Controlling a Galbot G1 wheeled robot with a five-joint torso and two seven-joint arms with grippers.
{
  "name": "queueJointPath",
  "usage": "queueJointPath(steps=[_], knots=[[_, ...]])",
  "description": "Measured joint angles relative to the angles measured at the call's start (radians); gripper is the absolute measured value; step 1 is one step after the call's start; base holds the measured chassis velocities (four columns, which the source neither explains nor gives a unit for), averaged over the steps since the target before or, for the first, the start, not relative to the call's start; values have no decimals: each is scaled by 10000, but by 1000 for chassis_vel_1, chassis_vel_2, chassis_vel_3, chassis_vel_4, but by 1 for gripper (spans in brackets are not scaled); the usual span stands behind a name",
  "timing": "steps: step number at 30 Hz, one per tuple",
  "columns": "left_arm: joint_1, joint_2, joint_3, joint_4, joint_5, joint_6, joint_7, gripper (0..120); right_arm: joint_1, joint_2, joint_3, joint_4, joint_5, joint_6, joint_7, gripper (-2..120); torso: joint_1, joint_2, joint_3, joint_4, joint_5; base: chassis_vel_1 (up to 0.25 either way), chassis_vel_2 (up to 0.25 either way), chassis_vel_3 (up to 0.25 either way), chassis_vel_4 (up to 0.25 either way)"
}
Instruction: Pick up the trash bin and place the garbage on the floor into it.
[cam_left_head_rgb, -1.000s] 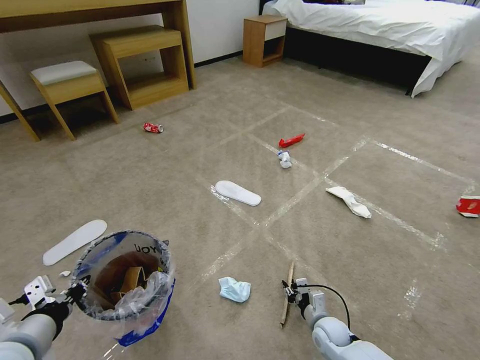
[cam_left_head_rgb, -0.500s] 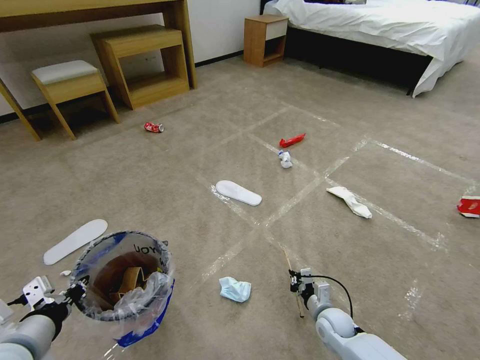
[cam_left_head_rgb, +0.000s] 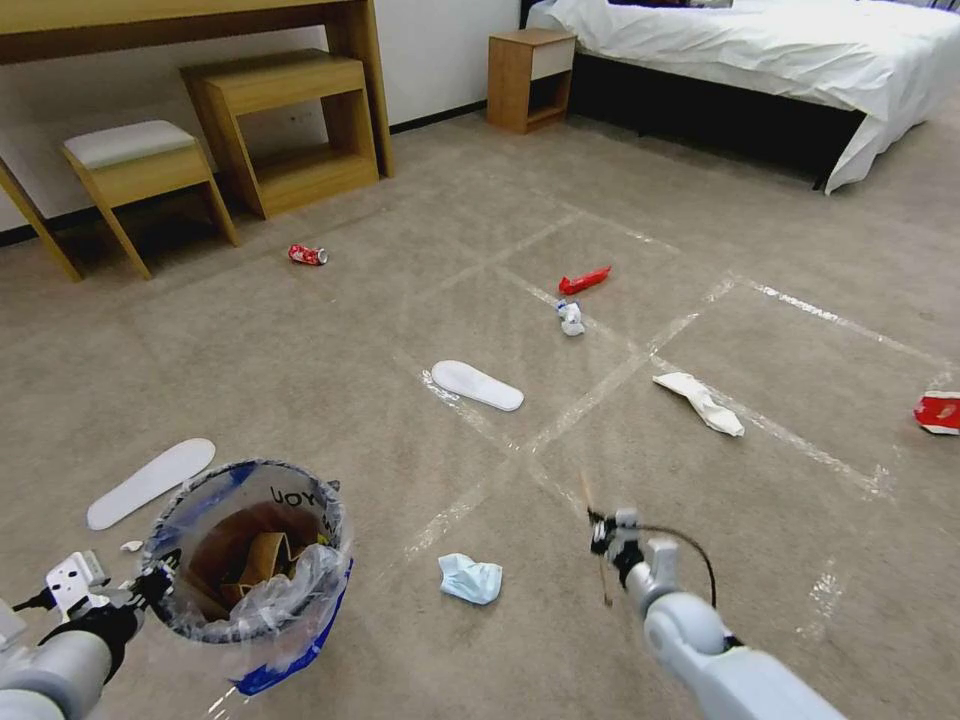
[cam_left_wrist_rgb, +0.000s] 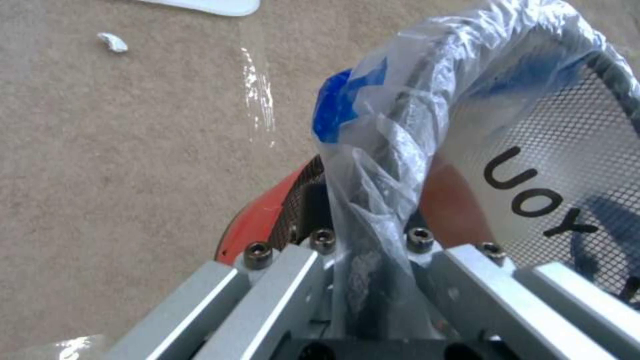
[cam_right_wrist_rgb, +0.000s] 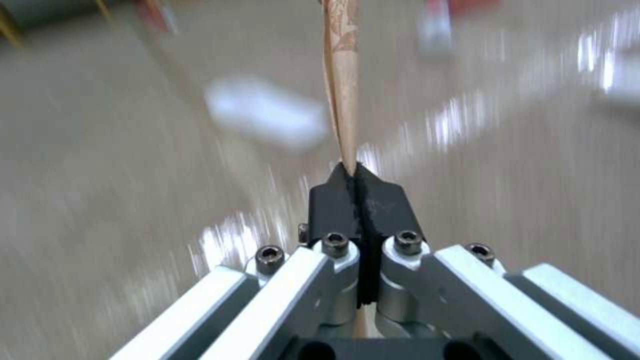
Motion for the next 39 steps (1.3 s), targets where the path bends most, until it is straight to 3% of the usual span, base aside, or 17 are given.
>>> queueJointPath(steps=[5, 9, 18, 22, 27, 32, 39], knots=[[19, -36, 21, -115, -43, 37, -33, 0, 119, -366, 614, 1173, -193, 1011, -755, 0, 0, 0, 0, 0, 0, 0, 0, 0, 0], [65, -54, 3, -284, -193, 76, -117, 0, 492, -845, 1113, 2636, 396, 1833, -1837, 0, 0, 0, 0, 1, 0, 0, 0, 0, 0], [107, -103, 91, -297, -220, 82, -121, 0, 968, -1315, 1064, 3834, 1345, 1946, -3095, 0, 0, 0, 0, 1, 0, 0, 0, 0, 0], [63, -110, 150, -269, -232, 83, -98, 0, 1478, -1579, 413, 4310, 1600, 1865, -3918, 0, 0, 0, 0, -1, 0, 0, 0, 0, 0], [26, -270, 233, -246, -248, 87, -60, 0, 3074, -1549, -1440, 4155, 1674, 1788, -4940, 0, 0, 0, 1, 0, 0, 0, 0, 0, 0], [-85, -554, 262, -243, -173, 114, -17, 0, 4495, -949, -3382, 3543, 1708, 1812, -5286, 0, 0, 0, 1, 2, -1, 0, 0, 0, 0], [-80, -623, 237, -145, -13, 120, 75, 0, 5327, 66, -4637, 2988, 1701, 1814, -5232, 0, 0, 0, 0, 0, -3, 0, 0, 0, 0]])
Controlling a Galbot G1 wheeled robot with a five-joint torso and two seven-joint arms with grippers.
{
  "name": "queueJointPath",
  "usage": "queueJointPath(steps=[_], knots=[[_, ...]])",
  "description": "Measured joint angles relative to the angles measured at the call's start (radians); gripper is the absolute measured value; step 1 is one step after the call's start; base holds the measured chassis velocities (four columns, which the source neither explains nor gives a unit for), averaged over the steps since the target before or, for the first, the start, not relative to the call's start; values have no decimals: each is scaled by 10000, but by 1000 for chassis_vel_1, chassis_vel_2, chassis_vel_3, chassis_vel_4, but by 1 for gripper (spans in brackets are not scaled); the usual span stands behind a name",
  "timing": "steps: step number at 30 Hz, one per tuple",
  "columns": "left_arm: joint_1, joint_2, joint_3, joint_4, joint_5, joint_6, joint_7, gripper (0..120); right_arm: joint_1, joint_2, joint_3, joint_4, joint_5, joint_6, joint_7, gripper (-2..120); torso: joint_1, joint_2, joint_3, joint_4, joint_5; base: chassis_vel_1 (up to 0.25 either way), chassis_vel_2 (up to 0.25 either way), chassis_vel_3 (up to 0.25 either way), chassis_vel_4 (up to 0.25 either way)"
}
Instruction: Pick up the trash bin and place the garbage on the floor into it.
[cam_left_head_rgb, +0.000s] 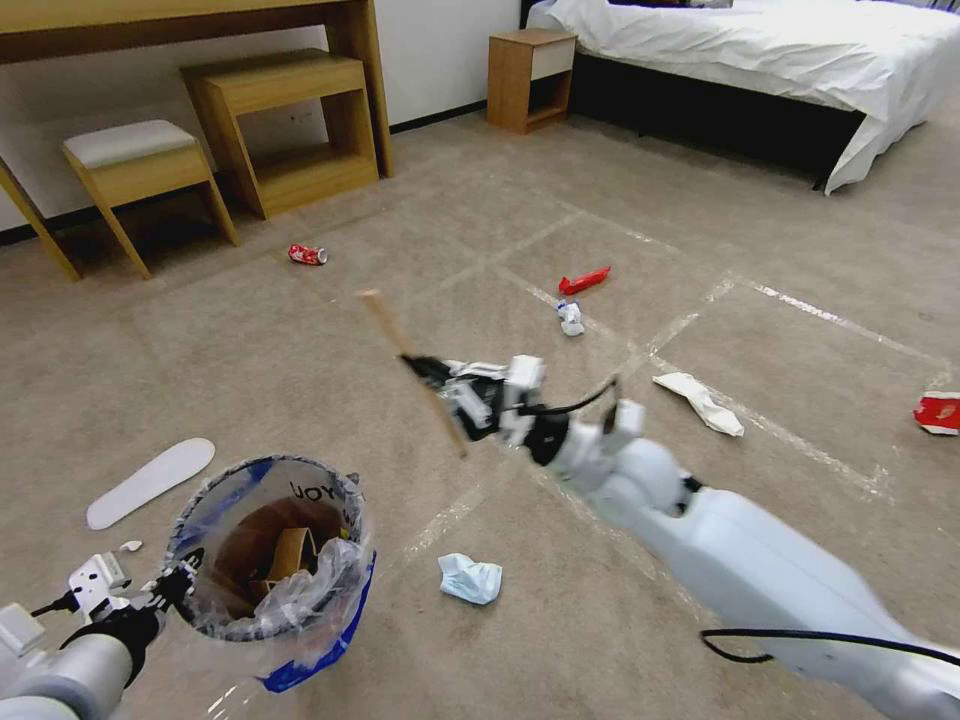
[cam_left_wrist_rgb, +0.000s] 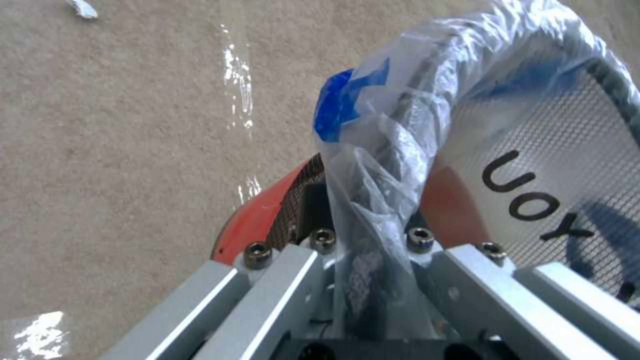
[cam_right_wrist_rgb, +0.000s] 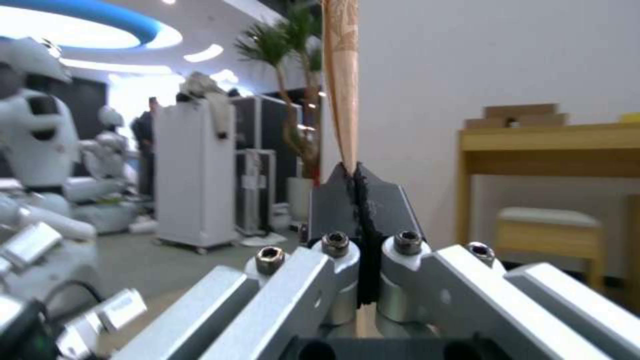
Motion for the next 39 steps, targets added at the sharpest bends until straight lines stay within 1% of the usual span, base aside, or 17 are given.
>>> queueJointPath(steps=[2, 3, 6, 7, 10, 11, 14, 15, 17, 18, 21, 22, 24, 26, 39], knots=[[-9, -20, -27, 7, 9, 0, 1, 0, 362, 667, -575, -276, 34, -14, 91, 0, 0, 0, 1, 1, 2, 0, 0, 0, 0], [-9, -20, -27, 7, 9, 0, 1, 0, 362, 667, -575, -276, 34, -14, 91, 0, 0, 0, 1, 1, 2, 0, 0, 0, 0], [-24, -70, -24, 23, 48, 6, 2, 0, 705, 1481, -1272, -581, 38, -26, 150, 0, 0, 0, 0, 1, -1, 0, 0, 0, 0], [-24, -70, -24, 23, 48, 6, 2, 0, 705, 1481, -1272, -581, 38, -26, 150, 0, 0, 0, 0, 1, -1, 0, 0, 0, 0], [-33, -112, -12, 54, 89, 32, 2, 0, 849, 2122, -1825, -862, -12, -20, 176, 0, 0, 0, 0, 0, 0, 0, 0, 0, 0], [-33, -112, -12, 54, 89, 32, 2, 0, 849, 2122, -1825, -862, -12, -20, 176, 0, 0, 0, 0, 0, 0, 0, 0, 0, 0], [-37, -130, -8, 67, 95, 47, 2, 0, 872, 2553, -2150, -1057, -103, -14, 177, 0, 0, 0, 0, 1, 1, 0, 0, 0, 0], [-37, -130, -8, 67, 95, 47, 2, 0, 872, 2553, -2150, -1057, -103, -14, 177, 0, 0, 0, 0, 1, 1, 0, 0, 0, 0], [-64, -137, -9, 94, 104, 49, 2, 0, 872, 2941, -2474, -1237, -175, -11, 200, 0, 0, 0, 0, 0, 1, 0, 0, 0, 0], [-64, -137, -9, 94, 104, 49, 2, 0, 872, 2941, -2474, -1237, -175, -11, 200, 0, 0, 0, 0, 0, 1, 0, 0, 0, 0], [-79, -140, -9, 103, 103, 64, 1, 0, 844, 3368, -2809, -1661, -350, -8, 204, 0, 0, 0, -1, 0, 2, 0, 0, 0, 0], [-79, -140, -9, 103, 103, 64, 1, 0, 844, 3368, -2809, -1661, -350, -8, 204, 0, 0, 0, -1, 0, 2, 0, 0, 0, 0], [-87, -136, -34, 111, 92, 81, 0, 0, 699, 3671, -2895, -2092, -452, 3, 169, 0, 0, 0, -1, 0, 2, 0, 0, 0, 0], [-88, -118, -58, 111, 73, 85, -2, 0, 635, 3808, -2970, -2416, -539, 68, 122, 0, 0, 0, -1, 0, 2, 0, 0, 0, 0], [-77, -59, -52, 54, -29, 89, 1, 0, 613, 3947, -3082, -3083, -796, 349, -20, 0, 0, 0, 0, 0, 4, 0, 0, 0, 0]])
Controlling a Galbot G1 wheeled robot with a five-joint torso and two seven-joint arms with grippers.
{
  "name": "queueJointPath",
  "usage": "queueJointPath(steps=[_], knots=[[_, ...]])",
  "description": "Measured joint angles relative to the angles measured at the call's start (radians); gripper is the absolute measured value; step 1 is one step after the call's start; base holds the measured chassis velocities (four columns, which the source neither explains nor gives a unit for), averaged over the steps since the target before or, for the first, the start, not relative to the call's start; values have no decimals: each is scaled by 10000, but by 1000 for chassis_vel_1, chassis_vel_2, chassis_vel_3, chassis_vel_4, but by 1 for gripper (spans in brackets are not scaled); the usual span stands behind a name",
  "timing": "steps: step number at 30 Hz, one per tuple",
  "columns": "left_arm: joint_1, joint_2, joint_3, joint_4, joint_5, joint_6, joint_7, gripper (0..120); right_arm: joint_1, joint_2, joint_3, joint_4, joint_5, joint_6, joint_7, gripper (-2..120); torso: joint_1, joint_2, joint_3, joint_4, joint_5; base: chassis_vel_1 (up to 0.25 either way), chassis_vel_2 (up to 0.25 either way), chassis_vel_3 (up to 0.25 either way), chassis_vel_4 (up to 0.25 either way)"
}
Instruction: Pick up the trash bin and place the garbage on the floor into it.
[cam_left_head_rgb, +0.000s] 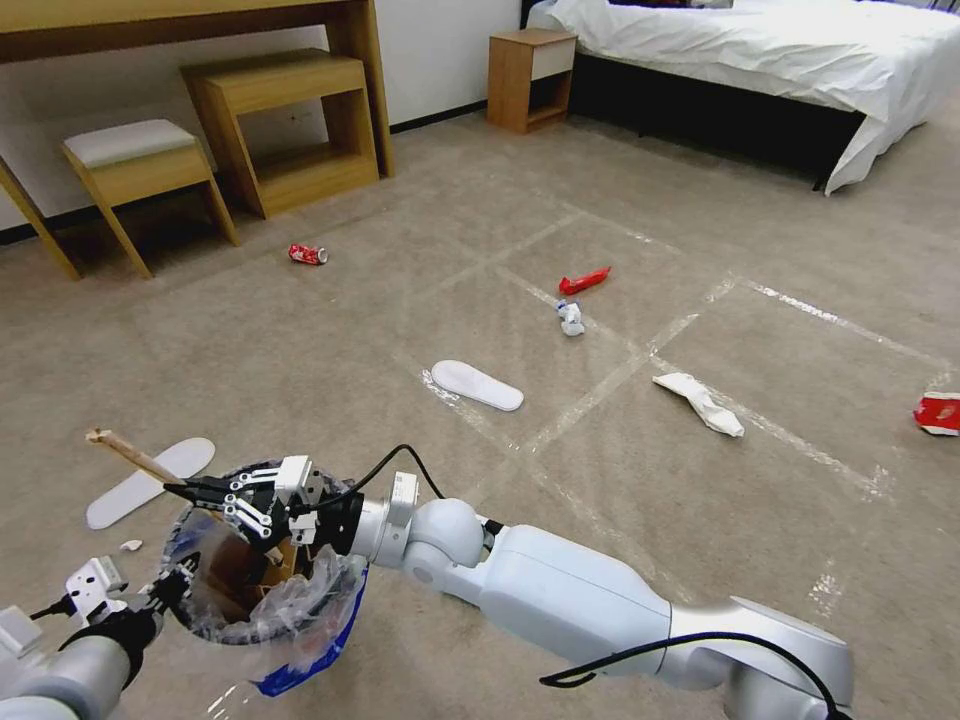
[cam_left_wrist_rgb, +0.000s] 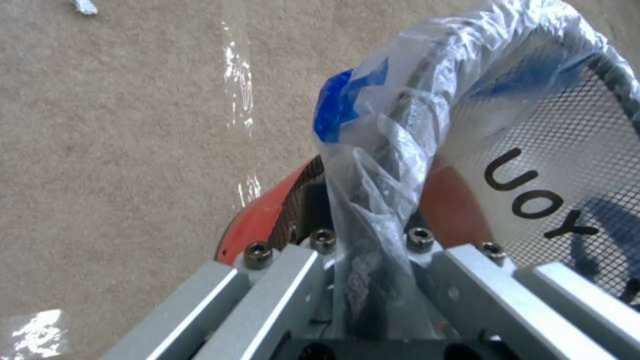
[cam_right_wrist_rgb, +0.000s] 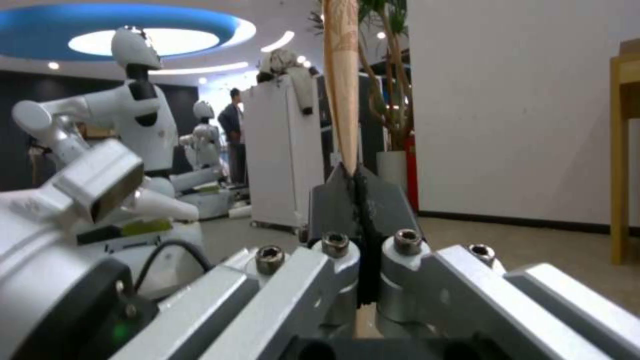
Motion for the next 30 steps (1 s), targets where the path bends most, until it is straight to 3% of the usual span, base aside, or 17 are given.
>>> queueJointPath(steps=[3, 6, 8, 17, 23, 30], knots=[[4, 43, -13, -3, -35, 0, 0, 0, -12, -11, -18, -132, -48, 56, -113, 1, 0, 0, 0, 0, -1, 0, 0, 0, 0], [2, 58, -16, -13, -55, 0, 0, 0, -40, -9, -37, -234, -41, 66, -343, 8, 0, 0, 0, 0, 0, 0, 0, 0, 0], [2, 61, -16, -28, -79, 0, -2, 0, -98, -6, -39, -304, -30, 47, -549, 20, 0, 0, 0, 0, 0, 0, 0, 0, 0], [45, 62, -24, -81, -111, -5, -13, 0, -118, -69, -39, -260, 17, 18, -554, 48, 0, 0, 0, 0, 0, 0, 0, 0, 0], [90, 34, -28, -92, -83, -16, -18, 0, -167, -155, -27, -159, 30, 9, -535, 76, 0, 0, 0, 0, 0, 0, 0, 0, 0], [169, 2, -44, -142, -57, -26, -20, 0, -189, -207, 62, 4, 15, 19, -438, 96, -1, 0, 0, 0, 0, 0, 0, 0, 0]])
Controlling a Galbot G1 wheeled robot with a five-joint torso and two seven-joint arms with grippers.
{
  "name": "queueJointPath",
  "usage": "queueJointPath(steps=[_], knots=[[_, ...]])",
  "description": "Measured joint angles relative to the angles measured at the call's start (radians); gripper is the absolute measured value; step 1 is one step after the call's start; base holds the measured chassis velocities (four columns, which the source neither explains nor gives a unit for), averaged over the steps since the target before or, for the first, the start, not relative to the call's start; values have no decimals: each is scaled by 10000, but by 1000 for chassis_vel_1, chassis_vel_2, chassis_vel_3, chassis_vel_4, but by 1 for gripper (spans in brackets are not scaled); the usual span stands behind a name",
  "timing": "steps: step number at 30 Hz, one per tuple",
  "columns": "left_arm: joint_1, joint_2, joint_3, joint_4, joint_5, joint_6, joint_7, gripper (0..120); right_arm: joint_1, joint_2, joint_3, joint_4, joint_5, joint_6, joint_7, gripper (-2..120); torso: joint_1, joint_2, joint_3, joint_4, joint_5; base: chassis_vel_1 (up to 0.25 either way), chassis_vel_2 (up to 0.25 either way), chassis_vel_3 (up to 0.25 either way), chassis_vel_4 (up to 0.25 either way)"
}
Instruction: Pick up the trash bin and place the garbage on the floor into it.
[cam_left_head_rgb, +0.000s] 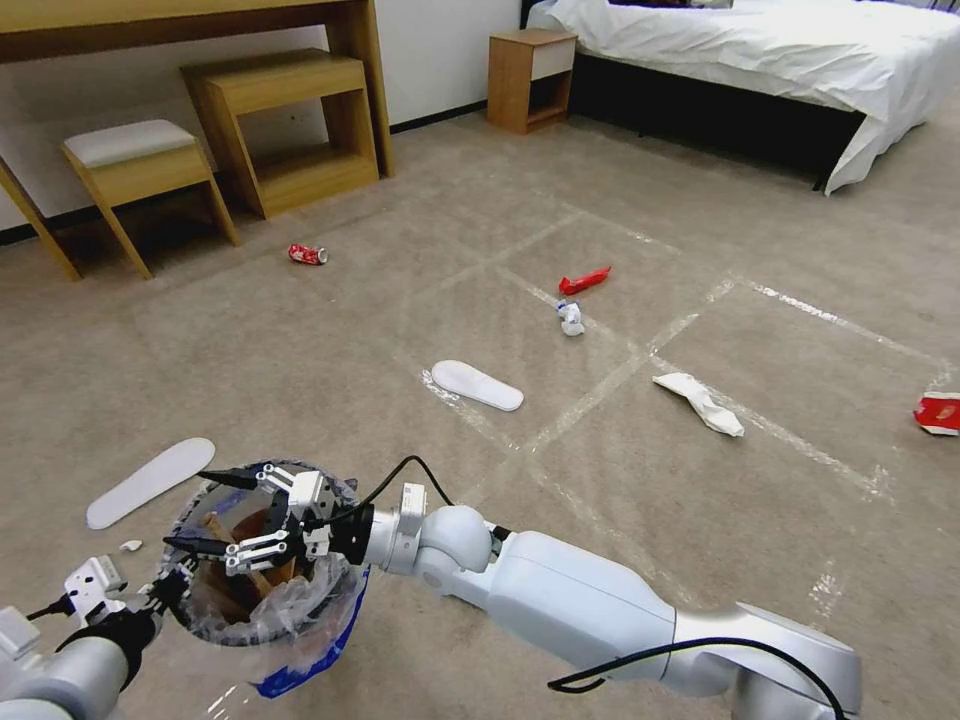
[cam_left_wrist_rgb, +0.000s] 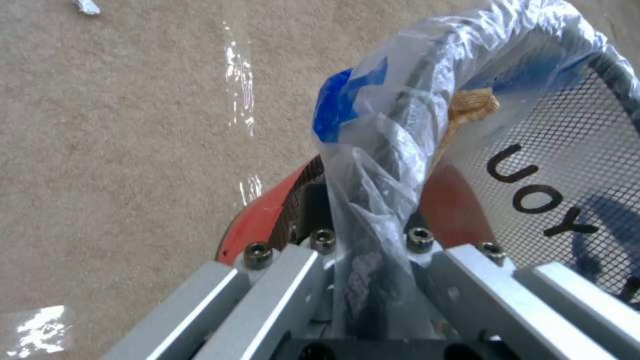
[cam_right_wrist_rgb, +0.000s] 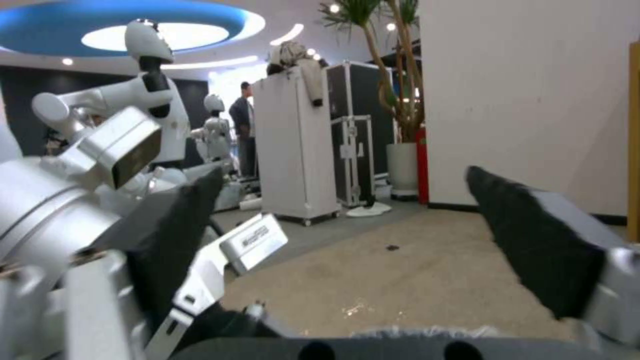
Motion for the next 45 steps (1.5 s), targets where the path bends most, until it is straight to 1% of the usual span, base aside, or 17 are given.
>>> queueJointPath(steps=[6, 13, 15, 17, 19, 20, 21, 22, 23, 25, 27, 28, 31, 32, 35, 39, 45], knots=[[101, 20, -127, -83, 1, -21, -1, 0, 252, -128, 743, 544, 262, -22, 369, 100, 0, 0, 0, 1, 1, 0, 0, 0, 0], [219, 115, -311, -149, -40, -93, -41, 0, 966, -810, 3296, 1144, 951, -464, 1117, 100, 0, 0, 0, 1, 3, 0, 0, 0, 0], [221, 116, -315, -161, -50, -98, -50, 0, 987, -906, 3545, 1126, 947, -555, 1247, 100, 0, 1, 0, 1, 2, 0, 0, 0, 0], [232, 118, -330, -180, -70, -135, -87, 0, 952, -1424, 4485, 907, 930, -944, 1771, 100, 0, 1, 0, 0, 2, 0, 0, 0, 0], [232, 120, -334, -180, -70, -145, -91, 0, 917, -1551, 4615, 850, 936, -987, 1863, 100, 0, 0, 0, 0, 3, 0, 0, 0, 0], [233, 128, -359, -180, -68, -167, -113, 0, 786, -1896, 4870, 668, 1011, -1040, 1997, 100, 1, 0, 0, -7, 2, 0, 0, 0, 0], [231, 148, -367, -181, -73, -178, -131, 0, 620, -2201, 5022, 491, 1059, -1016, 1988, 100, 1, 0, 1, 3, 6, 0, 0, 0, 0], [231, 166, -397, -181, -76, -189, -152, 0, 398, -2550, 5186, 234, 1076, -944, 1940, 100, 1, 0, -1, 1, 3, 0, 0, 0, 0], [231, 166, -397, -181, -76, -189, -152, 0, 398, -2550, 5186, 234, 1076, -944, 1940, 100, 1, 0, -1, 1, 3, 0, 0, 0, 0], [216, 235, -430, -181, -97, -204, -169, 0, -149, -3099, 5304, -481, 902, -591, 1527, 100, 1, 0, 0, -7, 6, 0, 0, 0, 0], [204, 282, -452, -180, -142, -205, -175, 0, -477, -3185, 5300, -1266, 463, -174, 848, 100, 1, 0, 0, -5, 5, 0, 0, 0, 0], [204, 282, -452, -180, -142, -205, -175, 0, -477, -3185, 5300, -1266, 463, -174, 848, 100, 1, 0, 0, -5, 5, 0, 0, 0, 0], [215, 337, -504, -185, -167, -224, -192, 0, -701, -3072, 5073, -2530, -44, 358, -637, 100, 1, 0, 0, 1, 4, 0, 0, 0, 0], [215, 337, -504, -185, -167, -224, -192, 0, -701, -3072, 5073, -2530, -44, 358, -637, 100, 1, 0, 0, 1, 4, 0, 0, 0, 0], [237, 388, -568, -201, -251, -245, -265, 0, -755, -2788, 4816, -3720, -720, 792, -2167, 100, 1, 0, 0, 2, 3, 0, 0, 0, 0], [245, 398, -575, -204, -277, -248, -280, 0, -757, -2572, 4584, -4489, -1584, 1186, -3079, 100, 0, 0, 0, 1, 1, 0, 0, 0, 0], [192, 380, -517, -190, -277, -252, -286, 0, -839, -2459, 4317, -4769, -2346, 1418, -3734, 100, 0, 1, 0, 1, 0, 0, 0, 0, 0]])
